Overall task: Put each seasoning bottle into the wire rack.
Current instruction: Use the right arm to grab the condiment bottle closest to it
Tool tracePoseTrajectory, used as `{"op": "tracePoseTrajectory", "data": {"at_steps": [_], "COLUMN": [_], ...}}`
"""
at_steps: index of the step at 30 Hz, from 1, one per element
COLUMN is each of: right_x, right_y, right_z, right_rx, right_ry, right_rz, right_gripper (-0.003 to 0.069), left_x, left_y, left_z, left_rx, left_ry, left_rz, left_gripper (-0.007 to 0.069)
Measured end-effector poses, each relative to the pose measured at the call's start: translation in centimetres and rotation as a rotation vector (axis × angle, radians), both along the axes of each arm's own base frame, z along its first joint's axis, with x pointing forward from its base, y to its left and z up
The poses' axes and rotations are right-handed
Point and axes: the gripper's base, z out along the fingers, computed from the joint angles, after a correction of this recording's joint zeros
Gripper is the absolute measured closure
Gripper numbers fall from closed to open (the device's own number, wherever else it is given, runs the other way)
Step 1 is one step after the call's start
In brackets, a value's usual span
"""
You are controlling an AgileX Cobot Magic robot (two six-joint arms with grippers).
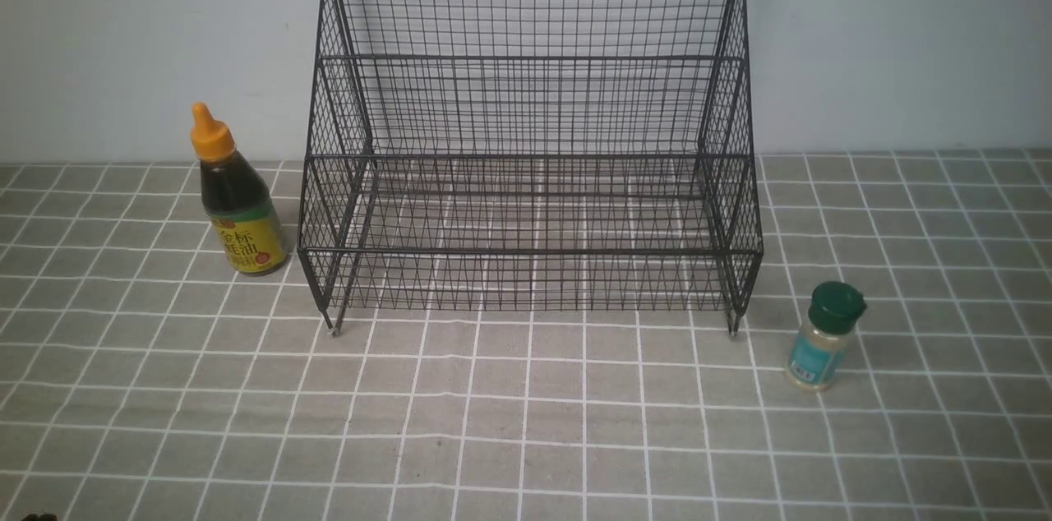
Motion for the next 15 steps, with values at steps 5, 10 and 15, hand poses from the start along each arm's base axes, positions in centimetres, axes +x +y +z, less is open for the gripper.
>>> {"op": "tracePoseTrajectory", "data": {"at_steps": [5,10,15], "right_x": [0.1,0.1,0.1], "right_y": [0.2,0.1,0.0], "right_z": [1.4,2.2,2.2], "right_rx": [0.285,0.435,0.450], "right_ry": [-0.172,-0.258,-0.267], "right_rz": [-0.003,-0.012,-0.015], "right_gripper": [0.0669,0.0669,0.0669], "left_x": [0.0,0.0,0.0], "left_y": [0.0,0.0,0.0], "left_z": [0.0,0.0,0.0], "left_rx": [0.000,0.000,0.000], "left_ry": [0.000,0.000,0.000], "left_rz": [0.000,0.000,0.000], "left_gripper": [0.0631,0.0631,0.0631]}}
